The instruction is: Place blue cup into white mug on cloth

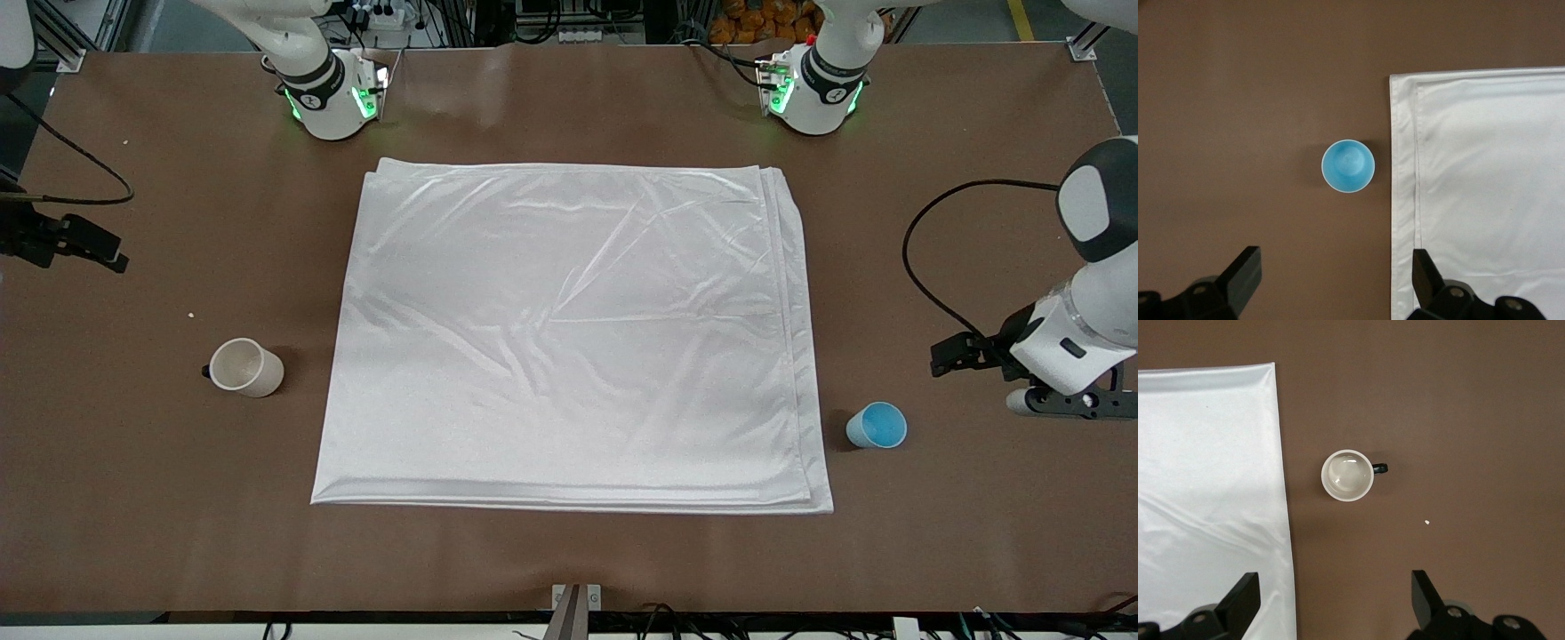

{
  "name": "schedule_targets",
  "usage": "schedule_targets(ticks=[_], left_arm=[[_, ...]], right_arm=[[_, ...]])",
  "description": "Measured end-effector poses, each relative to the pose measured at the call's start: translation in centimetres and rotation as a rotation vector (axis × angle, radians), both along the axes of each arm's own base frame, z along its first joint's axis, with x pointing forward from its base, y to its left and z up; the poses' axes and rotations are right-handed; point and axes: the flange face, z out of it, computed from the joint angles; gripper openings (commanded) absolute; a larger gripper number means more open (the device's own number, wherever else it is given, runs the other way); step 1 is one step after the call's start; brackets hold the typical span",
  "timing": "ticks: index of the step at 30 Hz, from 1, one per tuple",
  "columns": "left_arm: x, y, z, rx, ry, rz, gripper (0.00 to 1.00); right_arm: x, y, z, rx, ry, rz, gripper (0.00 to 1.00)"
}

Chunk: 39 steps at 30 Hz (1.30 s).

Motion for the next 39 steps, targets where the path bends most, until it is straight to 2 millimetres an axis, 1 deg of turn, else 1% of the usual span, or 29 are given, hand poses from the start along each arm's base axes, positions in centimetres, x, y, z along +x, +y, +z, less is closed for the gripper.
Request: schedule_targets(ticks=[7, 13, 19, 25, 28, 31, 35, 39], left_arm=[[1.1, 0.2, -4.5, -0.002, 0.022, 0.003, 1.0], [2.2, 1.2, -8.3, -0.005, 0.021, 0.017, 1.0], [3.2, 1.7, -12.4, -0.009, 0.021, 0.026, 1.0], [3.5, 1.5, -16.0, -0.013, 0.044, 0.023, 1.0], [3.6, 1.5, -17.6, -0.014, 0.06, 0.023, 1.0], [3.6, 1.5, -18.6, -0.015, 0.067, 0.024, 1.0], [3.6, 1.8, -19.2, -0.014, 0.07, 0.029, 1.0], [3.6, 2.7, -19.9, -0.014, 0.079, 0.041, 1.0]], right_arm=[[0.5, 0.3, -3.5, -0.002, -0.003, 0.121, 0.99], [0.6, 0.2, -6.7, -0.008, -0.015, 0.278, 0.99], [1.0, -0.5, -9.9, -0.008, 0.0, 0.438, 1.0], [2.0, -1.5, -12.4, -0.009, 0.007, 0.628, 1.0], [2.5, -2.1, -13.5, -0.013, 0.005, 0.735, 1.0], [2.8, -2.7, -14.9, -0.011, 0.012, 0.828, 1.0], [3.2, -3.4, -16.6, -0.005, 0.024, 0.931, 1.0], [3.5, -3.7, -18.2, 0.007, 0.042, 1.036, 1.0]])
